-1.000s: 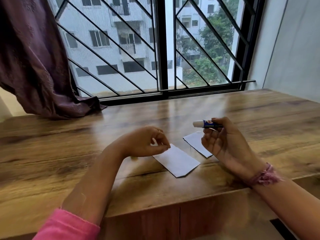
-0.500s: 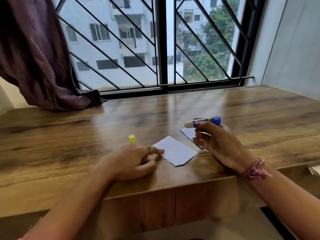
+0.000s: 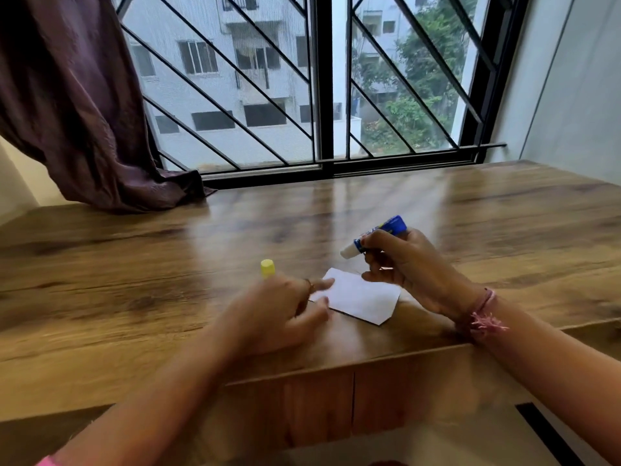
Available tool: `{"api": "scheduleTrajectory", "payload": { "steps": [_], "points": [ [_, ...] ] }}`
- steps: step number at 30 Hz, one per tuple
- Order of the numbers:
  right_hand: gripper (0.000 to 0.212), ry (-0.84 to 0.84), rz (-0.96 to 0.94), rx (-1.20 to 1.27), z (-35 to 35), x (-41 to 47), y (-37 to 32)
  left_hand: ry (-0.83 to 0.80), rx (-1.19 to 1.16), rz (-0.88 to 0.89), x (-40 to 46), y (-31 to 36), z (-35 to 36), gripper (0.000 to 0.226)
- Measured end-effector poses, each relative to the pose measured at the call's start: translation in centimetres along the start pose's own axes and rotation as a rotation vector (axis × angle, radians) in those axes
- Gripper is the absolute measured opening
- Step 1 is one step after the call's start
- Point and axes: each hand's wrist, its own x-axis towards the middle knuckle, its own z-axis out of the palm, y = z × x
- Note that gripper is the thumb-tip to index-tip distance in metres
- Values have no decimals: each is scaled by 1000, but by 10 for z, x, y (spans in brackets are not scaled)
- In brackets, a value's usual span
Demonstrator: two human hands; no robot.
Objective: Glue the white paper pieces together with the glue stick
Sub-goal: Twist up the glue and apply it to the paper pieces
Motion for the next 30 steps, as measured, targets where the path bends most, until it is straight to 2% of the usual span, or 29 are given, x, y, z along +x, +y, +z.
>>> {"api": "scheduleTrajectory", "payload": {
  "steps": [3,5,8,11,14,18,21,23,26,30],
  "points": [
    [15,-11,51,-29,7,1,9,68,-41,-33,3,-26,-12,32],
    [18,-57,75,-63,6,0,12,43,-30,-72,1,-42,-13,20],
    [22,-144,77,-112,1,-3,12,-4,-93,-88,-3,-48,-12,27],
    [19,-156,72,-112,1,-4,10,-38,-136,-64,-4,-47,-12,33],
    [15,-134,12,-163,6,-2,3,-34,-231,-82,-5,-51,-13,27],
    [20,-123,-145,-301,15,5,-6,-59,-322,-58,-8,-52,-15,17],
    [26,-112,-134,-377,25,9,5,-103,-390,-34,-10,-54,-16,17],
    [20,-136,-116,-447,29,8,11,-120,-441,-33,-13,-54,-17,20],
    [22,-183,-227,-603,31,3,10,-145,-439,-11,-15,-52,-19,23],
    [13,-272,-258,-540,30,3,13,-178,-438,8,-17,-50,-21,21]
  ]
}}
